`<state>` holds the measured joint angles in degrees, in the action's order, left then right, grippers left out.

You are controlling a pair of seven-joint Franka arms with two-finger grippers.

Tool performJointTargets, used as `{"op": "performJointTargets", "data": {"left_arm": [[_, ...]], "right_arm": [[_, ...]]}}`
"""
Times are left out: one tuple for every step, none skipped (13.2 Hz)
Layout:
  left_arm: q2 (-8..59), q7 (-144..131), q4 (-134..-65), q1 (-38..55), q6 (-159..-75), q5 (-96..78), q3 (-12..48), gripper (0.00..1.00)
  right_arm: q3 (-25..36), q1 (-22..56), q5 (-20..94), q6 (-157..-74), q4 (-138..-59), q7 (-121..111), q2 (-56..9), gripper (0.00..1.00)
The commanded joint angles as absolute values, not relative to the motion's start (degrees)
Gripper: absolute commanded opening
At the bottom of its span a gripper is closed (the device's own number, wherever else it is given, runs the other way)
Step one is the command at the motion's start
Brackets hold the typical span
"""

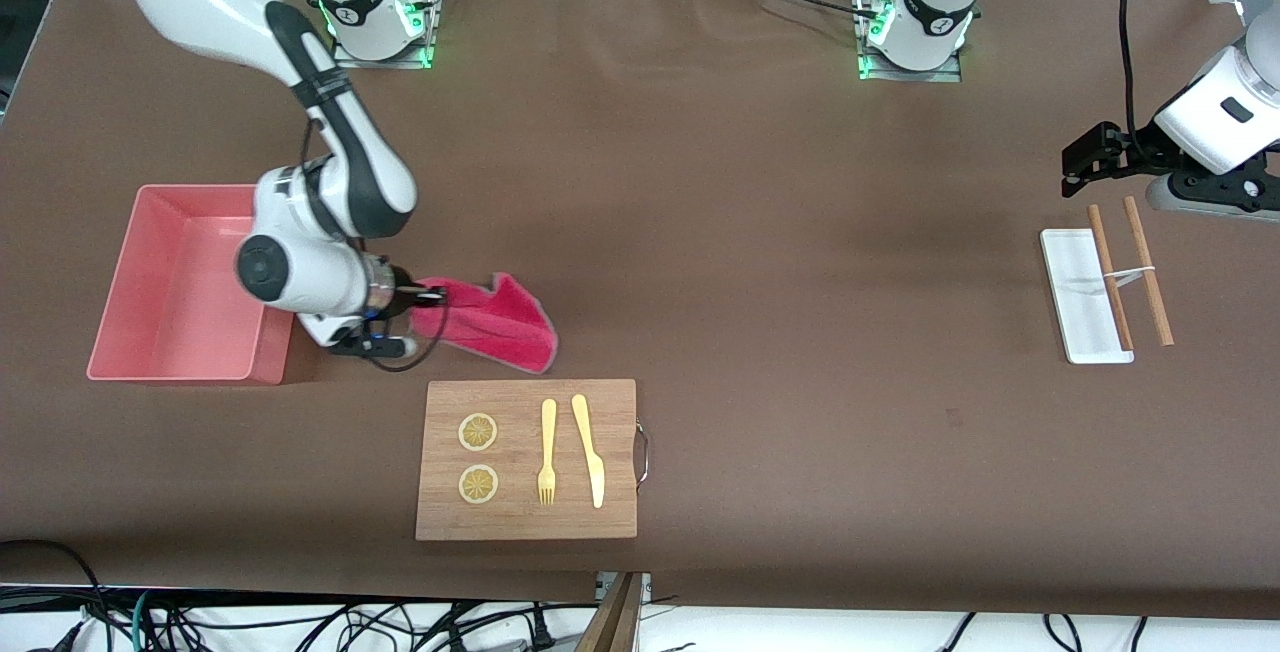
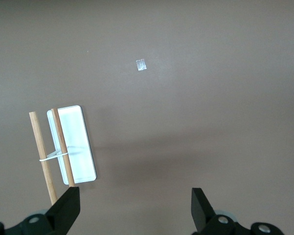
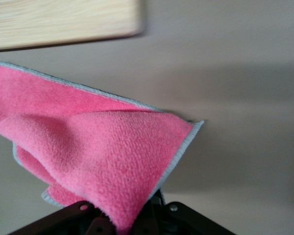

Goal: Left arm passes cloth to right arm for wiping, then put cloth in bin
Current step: 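Wipe the table with the cloth in the right gripper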

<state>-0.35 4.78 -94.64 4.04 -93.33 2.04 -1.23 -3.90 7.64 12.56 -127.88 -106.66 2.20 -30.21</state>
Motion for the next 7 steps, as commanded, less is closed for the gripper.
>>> {"op": "performJointTargets", "data": {"left_arm": [[-0.79, 5.45, -94.75, 4.31, -92.81, 1.05, -1.41, 1.00], [-0.79, 5.45, -94.75, 4.39, -92.81, 1.05, -1.41, 1.00], [-0.79, 5.45, -94.75, 4.39, -92.81, 1.05, -1.41, 1.00], [-0.79, 5.45, -94.75, 4.31, -92.81, 1.05, -1.41, 1.00], [-0.79, 5.45, -94.75, 4.39, -92.81, 1.05, -1.41, 1.00], [-0.79, 5.45, -94.75, 4.31, -92.81, 1.05, -1.41, 1.00], [-0.79, 5.45, -94.75, 4.39, -92.81, 0.97, -1.41, 1.00]], "right_arm": [[-0.63, 6.77, 13.19, -127.18, -108.98, -8.67, -26.81, 0.00], [0.60, 6.68, 12.40, -125.70, -108.72, -10.09, -25.85, 0.00], [1.75, 6.68, 11.78, -123.51, -108.63, -11.50, -24.45, 0.00], [2.80, 6.68, 10.21, -121.49, -108.46, -12.73, -23.13, 0.00], [3.60, 6.68, 8.37, -119.90, -108.46, -13.35, -21.38, 0.00], [4.39, 6.68, 7.04, -117.27, -108.28, -13.62, -19.53, 0.00], [5.18, 6.68, 5.55, -114.03, -107.76, -13.97, -17.51, 0.00]]}}
